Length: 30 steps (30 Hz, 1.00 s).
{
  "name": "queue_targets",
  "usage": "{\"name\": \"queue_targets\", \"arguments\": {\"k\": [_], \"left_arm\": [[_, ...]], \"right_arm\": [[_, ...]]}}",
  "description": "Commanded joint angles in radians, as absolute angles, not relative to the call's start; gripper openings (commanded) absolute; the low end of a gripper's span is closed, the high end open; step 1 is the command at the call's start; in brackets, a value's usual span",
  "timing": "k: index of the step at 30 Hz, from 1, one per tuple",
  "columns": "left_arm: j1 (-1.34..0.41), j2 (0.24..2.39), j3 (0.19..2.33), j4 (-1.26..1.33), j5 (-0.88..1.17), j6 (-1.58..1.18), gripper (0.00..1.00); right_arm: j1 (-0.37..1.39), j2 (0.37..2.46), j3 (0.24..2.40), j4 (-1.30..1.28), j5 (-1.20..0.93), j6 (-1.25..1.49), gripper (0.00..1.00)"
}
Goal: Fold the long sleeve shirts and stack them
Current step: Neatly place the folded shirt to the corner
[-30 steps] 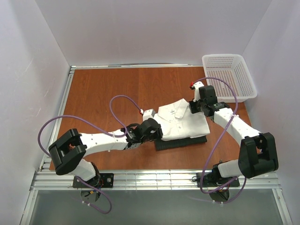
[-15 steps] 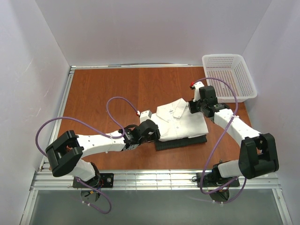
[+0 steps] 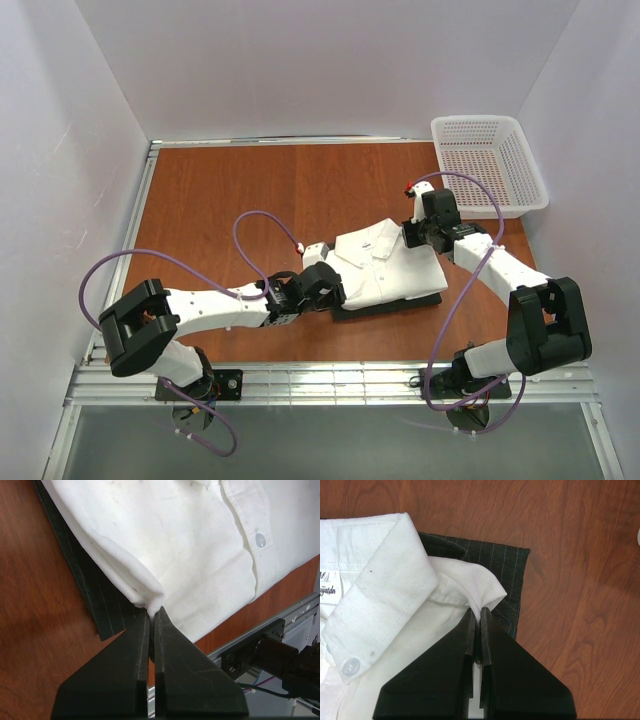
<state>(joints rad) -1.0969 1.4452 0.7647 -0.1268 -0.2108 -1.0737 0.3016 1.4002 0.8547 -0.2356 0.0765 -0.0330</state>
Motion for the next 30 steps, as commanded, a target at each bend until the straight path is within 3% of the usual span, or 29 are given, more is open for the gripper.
{"name": "queue_targets", "arguments": {"k": [1, 19, 21, 22, 24, 25, 26, 27, 30], "left_arm": [[-1.123, 1.434, 0.787, -0.156, -0.221, -1.071, 0.0], [-1.126, 1.411, 0.755, -0.229, -0.264, -1.157, 0.03], [-1.126, 1.407, 0.759, -0.251, -0.282, -1.16, 0.11], [-1.127, 1.402, 0.77, -0.28, -0.29, -1.166, 0.14], [-1.126, 1.401, 0.782, -0.305, -0.308, -1.166, 0.22], [-1.126, 1.394, 0.796, -0.325, -0.31, -1.166, 0.34], [-1.127, 1.388, 0.801, -0.331, -0.308, -1.166, 0.42], [-1.126, 1.382, 0.804, -0.334, -0.311, -1.166, 0.57], [-1.126, 1.347, 0.822, -0.35, -0.325, -1.151, 0.77]], "right_arm": [[0.293, 1.385, 0.904, -0.187, 0.133, -0.029, 0.01], [0.293, 1.417, 0.853, -0.196, 0.124, -0.008, 0.01], [0.293, 1.414, 0.861, -0.204, 0.115, -0.008, 0.09], [0.295, 1.413, 0.87, -0.231, 0.114, -0.008, 0.22], [0.293, 1.402, 0.903, -0.259, 0.121, 0.018, 0.35], [0.293, 1.394, 0.914, -0.287, 0.124, 0.02, 0.5], [0.293, 1.376, 0.929, -0.299, 0.133, 0.026, 0.56], [0.293, 1.365, 0.955, -0.314, 0.138, 0.031, 0.65], [0.293, 1.322, 1.006, -0.363, 0.158, 0.061, 0.68]]}}
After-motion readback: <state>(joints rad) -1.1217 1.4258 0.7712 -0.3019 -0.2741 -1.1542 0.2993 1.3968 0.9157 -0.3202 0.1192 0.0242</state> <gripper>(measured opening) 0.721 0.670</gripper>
